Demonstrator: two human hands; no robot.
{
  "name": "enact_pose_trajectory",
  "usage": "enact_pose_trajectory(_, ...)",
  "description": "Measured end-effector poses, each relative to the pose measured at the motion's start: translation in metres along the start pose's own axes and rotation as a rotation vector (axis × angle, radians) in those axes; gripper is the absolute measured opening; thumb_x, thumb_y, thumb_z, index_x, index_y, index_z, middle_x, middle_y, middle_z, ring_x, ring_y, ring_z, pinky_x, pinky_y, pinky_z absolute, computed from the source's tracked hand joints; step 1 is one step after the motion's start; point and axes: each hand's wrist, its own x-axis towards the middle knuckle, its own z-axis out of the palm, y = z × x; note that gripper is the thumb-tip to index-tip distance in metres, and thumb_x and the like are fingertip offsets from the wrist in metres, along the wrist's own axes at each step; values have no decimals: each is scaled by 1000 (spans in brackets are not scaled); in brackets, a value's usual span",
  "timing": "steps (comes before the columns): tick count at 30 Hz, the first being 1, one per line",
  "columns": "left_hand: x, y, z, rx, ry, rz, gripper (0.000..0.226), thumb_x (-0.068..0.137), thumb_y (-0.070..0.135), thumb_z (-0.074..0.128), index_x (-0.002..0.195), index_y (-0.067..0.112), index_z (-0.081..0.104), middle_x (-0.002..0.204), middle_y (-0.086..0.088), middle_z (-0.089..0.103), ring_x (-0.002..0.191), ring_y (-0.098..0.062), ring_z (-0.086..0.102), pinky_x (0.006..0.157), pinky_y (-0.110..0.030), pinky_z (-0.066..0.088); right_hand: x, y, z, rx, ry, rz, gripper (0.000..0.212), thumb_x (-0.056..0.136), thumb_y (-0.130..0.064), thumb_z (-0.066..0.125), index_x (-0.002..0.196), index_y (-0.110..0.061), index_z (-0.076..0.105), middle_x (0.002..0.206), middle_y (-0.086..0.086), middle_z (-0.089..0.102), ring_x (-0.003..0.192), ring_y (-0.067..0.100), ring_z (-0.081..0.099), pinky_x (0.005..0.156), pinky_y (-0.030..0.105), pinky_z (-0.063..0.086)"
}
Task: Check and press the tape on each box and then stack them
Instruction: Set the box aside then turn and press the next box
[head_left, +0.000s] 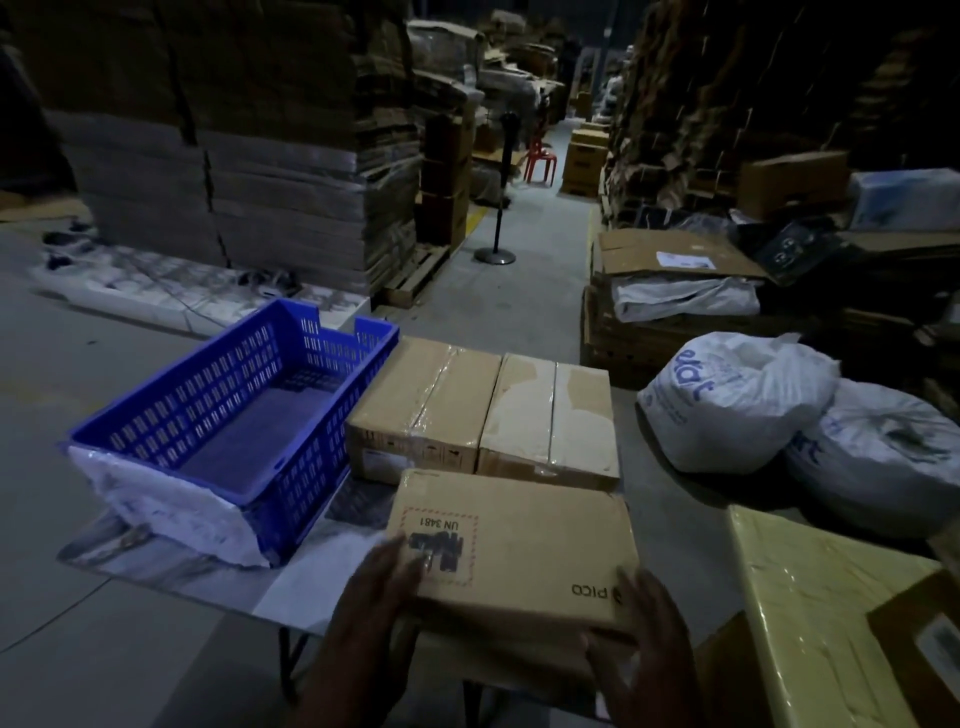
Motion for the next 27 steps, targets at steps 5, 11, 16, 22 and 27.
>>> enact_pose_trajectory(5,-25,9,-9,-348,50,-456,54,88,33,74,134,45,48,133,26,58,125,-6,57,96,-32,51,-21,-6,-6,596,-156,576,90,73,-26,93,148,-31,45,133,-3,59,125,23,57,96,33,49)
enact_pose_trajectory(11,-2,21,-33,-389,199,-442,32,98,26,64,129,30,61,123,19,65,112,3,60,89,-27,50,-22,-32,-19,568,-173,567,62,88,-36,78,144,-26,52,128,-2,63,112,15,61,77,15,44)
enact_pose_trajectory(16,23,21,-59,-398,265,-435,38,94,8,69,123,29,59,113,7,66,100,3,62,85,-24,53,-16,-39,-29,628,-160,531,47,90,-24,76,135,-22,61,119,-4,67,105,3,63,69,-2,44)
enact_pose_trajectory(22,46,12,-74,-501,-9,-500,48,95,11,66,140,24,55,124,10,61,110,-6,59,90,-27,46,-7,-29,-28,741,-150,555,43,91,-21,77,131,-27,64,126,-9,70,114,5,67,95,30,57)
enact_pose_trajectory(27,95,-14,-47,-349,-295,-395,48,90,7,68,127,36,57,113,15,61,101,-4,59,76,-20,44,-14,-18,4,719,-241,696,67,87,-22,82,146,-23,49,137,8,63,117,24,65,96,49,59)
